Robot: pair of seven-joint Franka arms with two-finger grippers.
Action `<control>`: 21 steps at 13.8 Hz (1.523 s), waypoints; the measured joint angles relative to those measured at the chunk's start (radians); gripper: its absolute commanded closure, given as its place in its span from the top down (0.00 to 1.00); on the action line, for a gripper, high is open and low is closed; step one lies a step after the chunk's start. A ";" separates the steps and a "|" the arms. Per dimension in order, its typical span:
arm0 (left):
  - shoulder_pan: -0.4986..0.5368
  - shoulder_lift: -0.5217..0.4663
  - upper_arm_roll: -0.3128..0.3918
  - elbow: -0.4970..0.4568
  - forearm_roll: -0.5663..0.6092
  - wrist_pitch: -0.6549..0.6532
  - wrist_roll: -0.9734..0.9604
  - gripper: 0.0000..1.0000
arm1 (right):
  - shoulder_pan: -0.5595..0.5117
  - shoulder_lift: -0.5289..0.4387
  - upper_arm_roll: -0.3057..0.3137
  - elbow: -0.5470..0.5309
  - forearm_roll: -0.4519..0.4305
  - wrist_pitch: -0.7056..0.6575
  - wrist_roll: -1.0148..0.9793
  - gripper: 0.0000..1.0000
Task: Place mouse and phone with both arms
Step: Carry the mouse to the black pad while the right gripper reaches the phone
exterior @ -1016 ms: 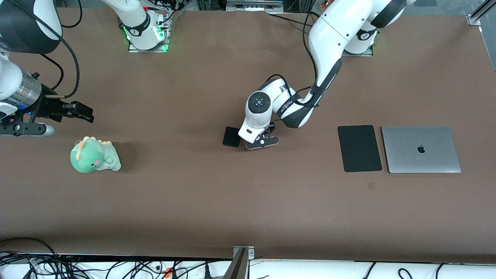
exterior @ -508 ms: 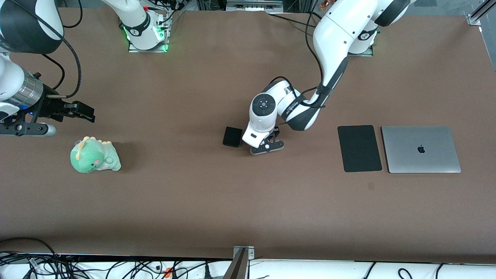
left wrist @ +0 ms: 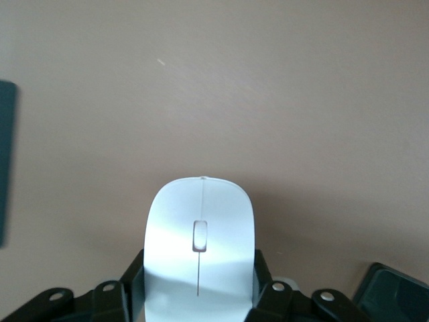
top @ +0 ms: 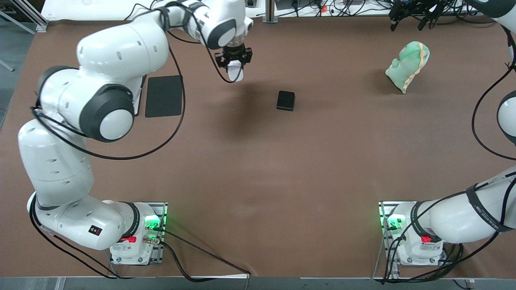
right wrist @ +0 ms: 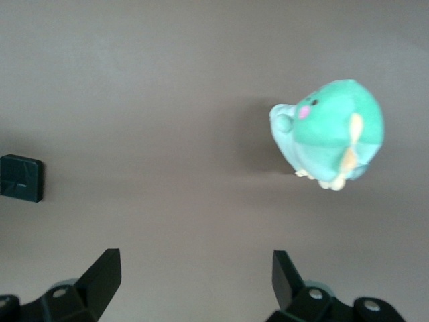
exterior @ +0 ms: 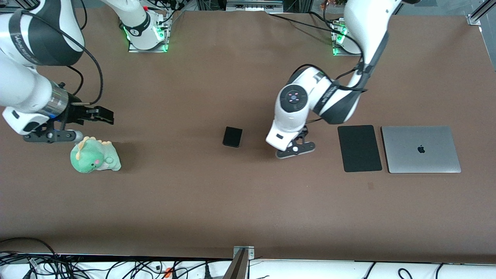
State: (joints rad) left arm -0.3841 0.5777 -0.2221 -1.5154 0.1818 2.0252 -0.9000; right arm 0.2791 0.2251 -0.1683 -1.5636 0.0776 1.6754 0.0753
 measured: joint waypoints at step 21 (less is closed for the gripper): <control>0.448 -0.192 -0.002 -0.427 0.000 0.142 0.518 0.31 | 0.535 0.455 0.010 -0.046 0.064 0.671 0.715 1.00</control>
State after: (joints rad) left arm 0.0639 0.3856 -0.2237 -1.9426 0.1818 2.1672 -0.3824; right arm 0.8137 0.6805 -0.1584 -1.6095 0.1415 2.3465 0.7906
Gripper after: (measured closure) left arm 0.379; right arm 0.000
